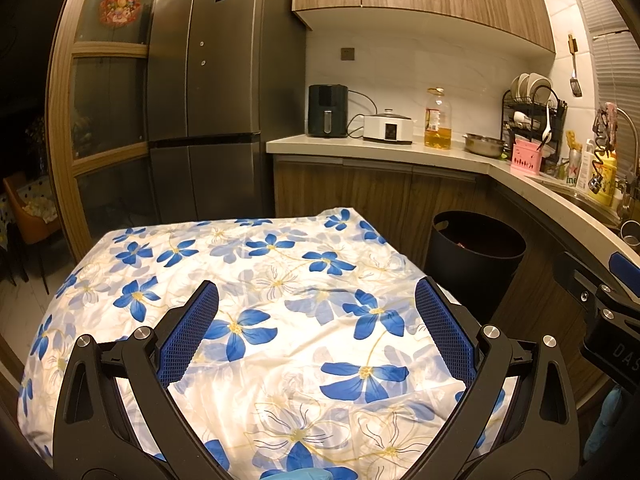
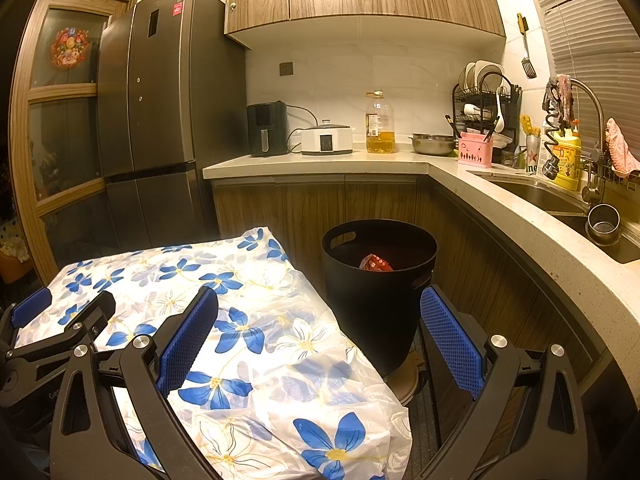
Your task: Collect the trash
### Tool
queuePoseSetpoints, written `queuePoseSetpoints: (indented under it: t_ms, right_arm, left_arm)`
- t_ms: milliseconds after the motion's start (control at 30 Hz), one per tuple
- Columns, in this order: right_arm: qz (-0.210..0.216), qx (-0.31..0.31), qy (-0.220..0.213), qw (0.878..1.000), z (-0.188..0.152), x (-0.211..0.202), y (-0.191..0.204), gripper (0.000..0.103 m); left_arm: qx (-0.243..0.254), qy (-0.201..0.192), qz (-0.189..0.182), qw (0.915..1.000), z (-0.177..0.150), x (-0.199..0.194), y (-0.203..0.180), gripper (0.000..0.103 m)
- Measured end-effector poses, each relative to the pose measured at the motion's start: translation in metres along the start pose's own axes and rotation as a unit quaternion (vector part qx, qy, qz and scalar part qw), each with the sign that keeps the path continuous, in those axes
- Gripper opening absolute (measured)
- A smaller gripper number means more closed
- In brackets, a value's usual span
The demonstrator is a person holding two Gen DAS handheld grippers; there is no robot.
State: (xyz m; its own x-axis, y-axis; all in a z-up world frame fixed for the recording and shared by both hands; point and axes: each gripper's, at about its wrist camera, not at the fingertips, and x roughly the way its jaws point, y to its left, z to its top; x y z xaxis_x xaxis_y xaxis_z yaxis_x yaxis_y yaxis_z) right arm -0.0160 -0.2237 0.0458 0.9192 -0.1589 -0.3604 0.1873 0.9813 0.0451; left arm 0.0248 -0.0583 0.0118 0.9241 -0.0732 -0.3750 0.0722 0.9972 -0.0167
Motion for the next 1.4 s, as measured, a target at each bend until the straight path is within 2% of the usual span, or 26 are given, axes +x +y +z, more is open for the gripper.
queuePoseSetpoints:
  t_ms: [1200, 1333, 1400]
  right_arm:
    - [0.000, -0.002, 0.005, 1.000, -0.007, 0.003, 0.001, 0.097]
    - [-0.002, -0.001, 0.008, 1.000, -0.006, 0.005, -0.001, 0.097]
    - [-0.002, -0.001, 0.007, 1.000, -0.005, 0.005, -0.001, 0.097]
  left_arm:
    - [-0.003, 0.003, 0.003, 1.0000, -0.006, 0.002, 0.008, 0.097]
    - [0.001, 0.001, 0.012, 0.9999, -0.007, 0.006, 0.010, 0.085]
    - [-0.002, 0.008, 0.012, 0.9999, -0.006, 0.010, 0.012, 0.085]
